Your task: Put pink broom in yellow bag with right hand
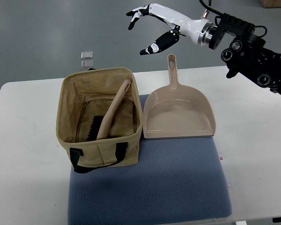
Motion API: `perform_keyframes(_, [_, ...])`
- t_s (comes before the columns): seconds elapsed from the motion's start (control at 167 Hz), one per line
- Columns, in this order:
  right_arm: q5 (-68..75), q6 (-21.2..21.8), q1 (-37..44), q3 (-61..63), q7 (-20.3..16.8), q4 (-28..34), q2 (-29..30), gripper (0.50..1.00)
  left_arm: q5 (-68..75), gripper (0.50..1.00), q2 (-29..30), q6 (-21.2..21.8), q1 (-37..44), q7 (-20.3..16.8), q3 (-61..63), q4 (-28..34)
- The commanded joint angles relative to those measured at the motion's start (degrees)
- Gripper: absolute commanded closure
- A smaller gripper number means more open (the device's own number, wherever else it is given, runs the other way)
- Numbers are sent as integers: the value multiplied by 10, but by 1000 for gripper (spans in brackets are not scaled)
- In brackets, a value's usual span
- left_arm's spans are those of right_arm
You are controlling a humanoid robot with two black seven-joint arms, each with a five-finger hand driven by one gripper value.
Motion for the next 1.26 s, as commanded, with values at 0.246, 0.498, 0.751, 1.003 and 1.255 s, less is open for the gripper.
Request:
perform_keyframes(0.246, [248, -49, -179, 159, 4, -32, 5, 603, 0, 500, 0, 0, 0, 0, 0, 0])
perform_keyframes(0.498, [426, -49, -215, 166, 0, -60, 13, 579, 0, 500, 0, 0, 0, 0, 0, 0])
perform_keyframes(0.751, [503, -57, -229, 167, 4, -65, 36, 572, -1, 500, 0, 0, 0, 0, 0, 0])
perform_keyframes(1.003, [499, -71, -229, 166, 5, -65, 50, 570, 0, 500, 0, 0, 0, 0, 0, 0])
perform_keyframes(1.255, [499, -85, -229, 166, 5, -65, 55, 570, 0, 500, 0, 0, 0, 0, 0, 0])
